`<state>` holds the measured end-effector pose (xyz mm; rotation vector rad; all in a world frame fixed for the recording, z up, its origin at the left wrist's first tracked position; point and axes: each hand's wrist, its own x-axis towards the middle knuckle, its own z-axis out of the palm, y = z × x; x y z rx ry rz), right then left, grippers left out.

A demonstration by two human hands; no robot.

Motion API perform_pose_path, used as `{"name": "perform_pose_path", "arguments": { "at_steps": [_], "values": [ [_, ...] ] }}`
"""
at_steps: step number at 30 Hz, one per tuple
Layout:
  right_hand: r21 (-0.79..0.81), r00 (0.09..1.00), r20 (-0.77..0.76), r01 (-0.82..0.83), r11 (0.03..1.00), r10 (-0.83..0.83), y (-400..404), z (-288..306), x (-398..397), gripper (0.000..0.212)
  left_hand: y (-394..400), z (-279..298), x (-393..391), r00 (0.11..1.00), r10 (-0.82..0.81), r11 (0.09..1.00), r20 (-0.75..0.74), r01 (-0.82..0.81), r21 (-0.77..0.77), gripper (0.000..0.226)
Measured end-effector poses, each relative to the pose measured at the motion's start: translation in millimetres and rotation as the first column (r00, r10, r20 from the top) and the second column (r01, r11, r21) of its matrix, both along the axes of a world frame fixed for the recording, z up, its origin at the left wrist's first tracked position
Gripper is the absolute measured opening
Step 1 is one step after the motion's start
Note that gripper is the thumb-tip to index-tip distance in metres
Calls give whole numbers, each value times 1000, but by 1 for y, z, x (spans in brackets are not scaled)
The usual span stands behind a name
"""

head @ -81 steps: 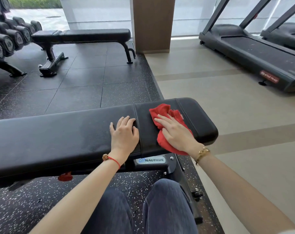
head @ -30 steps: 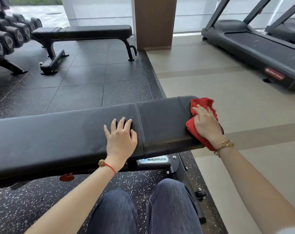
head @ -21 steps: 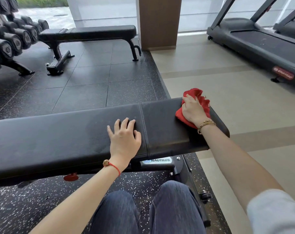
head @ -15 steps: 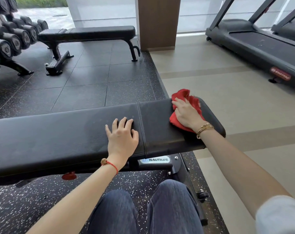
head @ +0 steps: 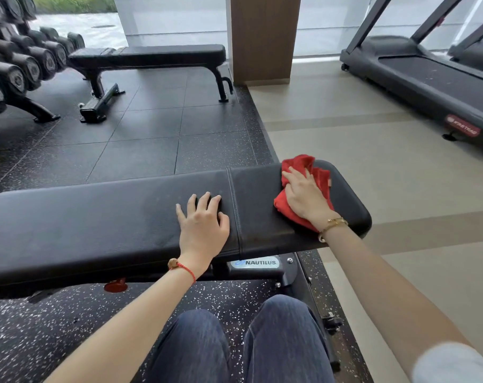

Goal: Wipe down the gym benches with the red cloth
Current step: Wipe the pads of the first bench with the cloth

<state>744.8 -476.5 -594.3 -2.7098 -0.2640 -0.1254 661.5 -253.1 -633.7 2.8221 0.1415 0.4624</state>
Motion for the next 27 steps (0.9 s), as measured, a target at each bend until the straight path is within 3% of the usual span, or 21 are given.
{"name": "perform_pose_path", "arguments": {
  "at_steps": [7, 14, 16, 19, 22, 25, 27],
  "values": [
    [-79, 958, -7, -287, 955, 287, 71, -2, -13, 49, 1, 0, 1, 1000, 8, 1000, 9, -8, 8, 44],
    [68, 929, -23, -366, 928, 368, 42, -4, -37, 47, 2, 0, 2, 1000, 15, 1000, 16, -15, 7, 44],
    [145, 943, 23, -331, 932, 331, 35, -2, -42, 50, 2, 0, 1, 1000, 20, 1000, 23, -21, 8, 44],
    [171, 982, 143, -145, 975, 122, 20, -1, -43, 59, 2, 1, 0, 999, 26, 1000, 35, -27, 5, 43],
    [12, 997, 47, 68, 998, -68, 7, -5, -41, 69, 2, 2, 0, 999, 22, 1000, 25, -22, 7, 43],
    [8, 993, -82, 82, 997, -82, 5, -9, -42, 76, 5, 1, -2, 1000, 10, 1000, 13, -10, 0, 45],
    [49, 996, -71, 49, 998, -46, 9, -9, -43, 84, 6, 0, -2, 1000, 9, 1000, 11, -9, -4, 46]
  ]
}}
